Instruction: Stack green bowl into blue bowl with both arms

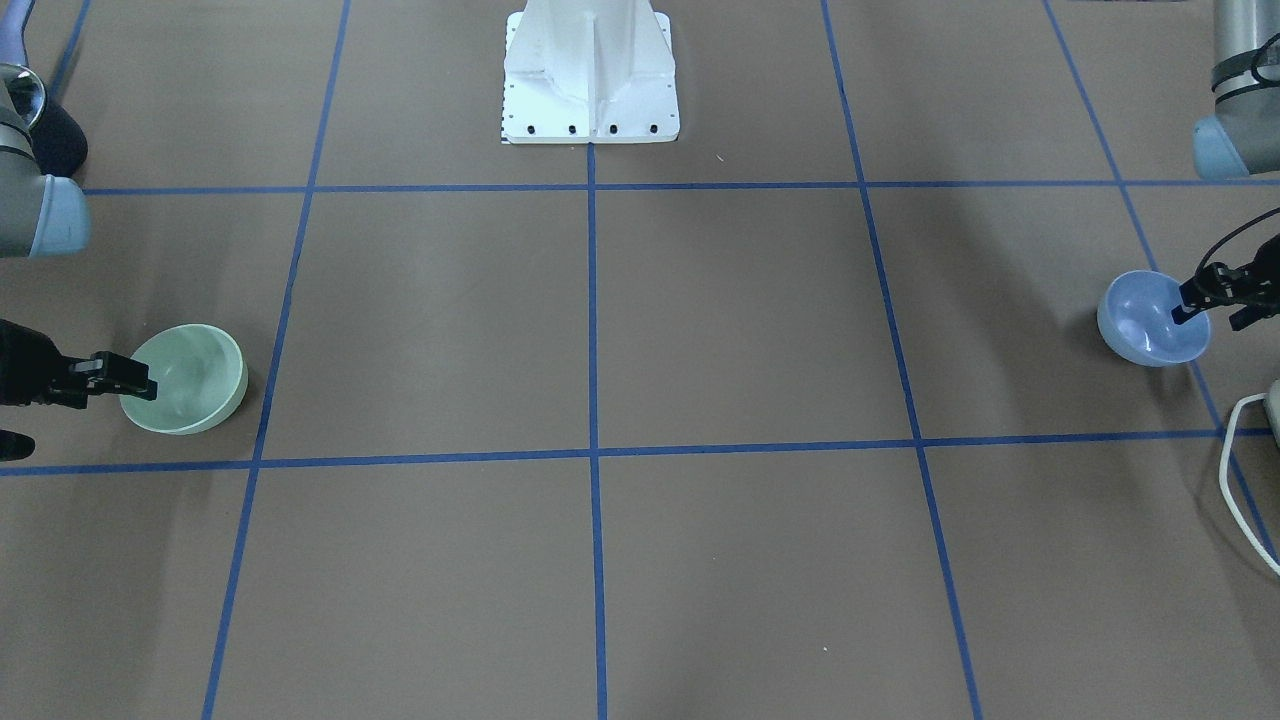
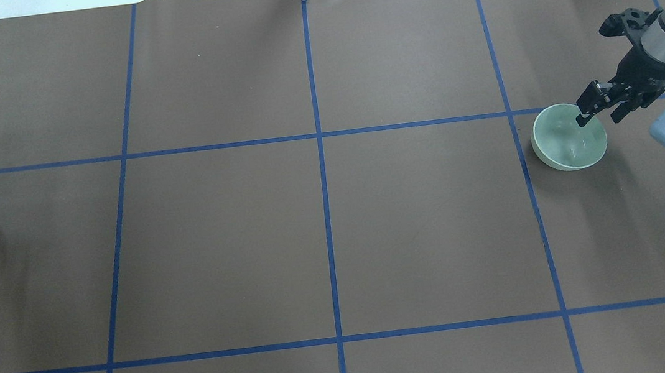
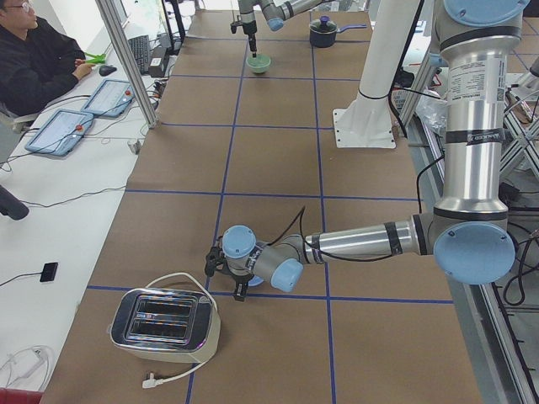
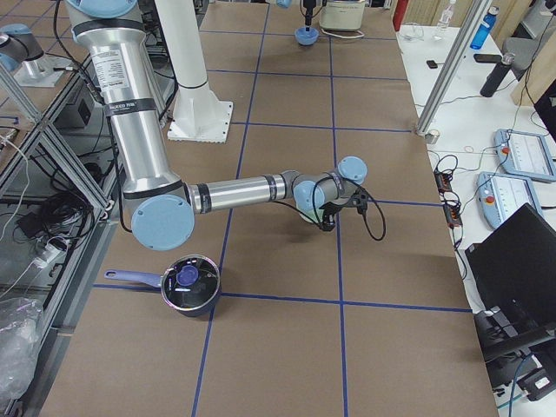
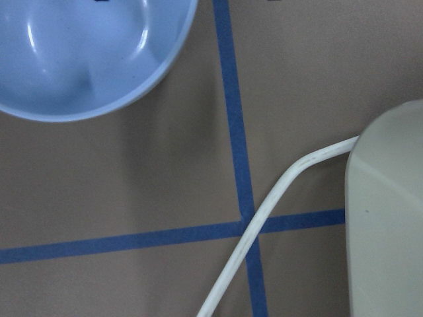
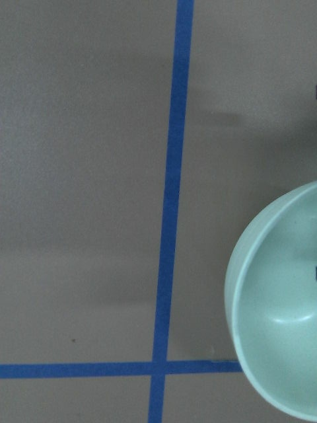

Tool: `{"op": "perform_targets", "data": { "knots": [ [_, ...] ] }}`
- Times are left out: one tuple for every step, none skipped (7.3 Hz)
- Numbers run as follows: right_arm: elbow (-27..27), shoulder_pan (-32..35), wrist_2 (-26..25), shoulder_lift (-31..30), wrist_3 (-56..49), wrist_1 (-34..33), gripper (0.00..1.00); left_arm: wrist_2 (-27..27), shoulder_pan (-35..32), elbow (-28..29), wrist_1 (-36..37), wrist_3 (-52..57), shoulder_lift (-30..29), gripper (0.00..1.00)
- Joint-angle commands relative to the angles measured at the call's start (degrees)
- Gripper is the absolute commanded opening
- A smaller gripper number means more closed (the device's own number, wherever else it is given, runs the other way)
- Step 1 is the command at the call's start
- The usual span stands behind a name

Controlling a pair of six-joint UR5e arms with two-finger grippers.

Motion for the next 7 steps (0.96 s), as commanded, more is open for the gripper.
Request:
{"op": "perform_targets", "data": {
  "knots": [
    [-0.1, -0.4, -0.1, 0.0, -0.4, 0.0, 0.5, -0.1, 0.0, 0.2, 0.1, 0.0, -0.1, 0.59],
    [-0.2, -0.4, -0.1, 0.0, -0.5, 0.0, 0.47, -0.1, 0.1, 0.2, 0.0, 0.0, -0.2, 0.51],
    [-0.3, -0.5, -0.1, 0.0, -0.5, 0.0, 0.36, -0.1, 0.2, 0.2, 0.0, 0.0, -0.3, 0.48],
    [-0.8, -0.7, 0.0, 0.3, -0.6, 0.0, 0.27, -0.1, 0.4, 0.2, 0.0, 0.0, -0.3, 0.38],
    [-0.9, -0.7, 0.1, 0.4, -0.7, 0.1, 0.19, -0.1, 0.5, 0.2, 0.0, 0.0, -0.3, 0.27],
    [-0.9, -0.7, 0.1, 0.5, -0.7, 0.0, 0.13, -0.1, 0.5, 0.2, -0.1, 0.0, -0.3, 0.23],
    [-0.9, -0.7, 0.1, 0.5, -0.9, -0.1, 0.06, -0.1, 0.6, 0.2, 0.0, 0.0, -0.4, 0.18]
  ]
}}
